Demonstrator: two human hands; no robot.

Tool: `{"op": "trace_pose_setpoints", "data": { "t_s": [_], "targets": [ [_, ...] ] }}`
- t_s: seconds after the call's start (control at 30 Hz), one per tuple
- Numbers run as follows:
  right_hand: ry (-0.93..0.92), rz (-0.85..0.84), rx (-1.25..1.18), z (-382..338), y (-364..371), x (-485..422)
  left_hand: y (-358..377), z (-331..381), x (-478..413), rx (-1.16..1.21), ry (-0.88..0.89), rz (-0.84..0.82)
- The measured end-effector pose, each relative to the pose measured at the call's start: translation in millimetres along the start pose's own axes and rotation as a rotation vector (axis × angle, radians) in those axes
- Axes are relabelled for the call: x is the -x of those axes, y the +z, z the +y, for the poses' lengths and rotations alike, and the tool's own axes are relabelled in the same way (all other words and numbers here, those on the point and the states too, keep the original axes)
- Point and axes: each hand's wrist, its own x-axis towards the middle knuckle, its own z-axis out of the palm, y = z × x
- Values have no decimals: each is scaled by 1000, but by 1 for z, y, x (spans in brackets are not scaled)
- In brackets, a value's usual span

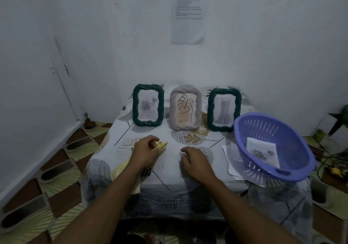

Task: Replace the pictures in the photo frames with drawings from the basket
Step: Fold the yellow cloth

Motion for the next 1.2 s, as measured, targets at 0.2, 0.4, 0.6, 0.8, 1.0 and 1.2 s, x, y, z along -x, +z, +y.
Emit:
{"op": "trace_pose_setpoints", "data": {
  "t_s": [0.2,0.4,0.6,0.8,1.0,1.2],
  "targets": [
    [310,-105,-842,-39,-38,-14,-1,43,3,417,-96,-101],
    [316,-60,-925,-56,-65,-19,-6,59,4,758,-186,-192],
    [389,146,-1022,-45,-118,-39,-47,59,-17,746,-192,236],
    [285,299,-804,-31,-166,-46,-94,55,-37,564,-96,489],
    [194,-25,-542,-35,-136,-35,-83,68,-29,399,-17,255],
    [17,-252,-250,-54,-75,-32,-80,93,-23,526,24,96]
  ]
}}
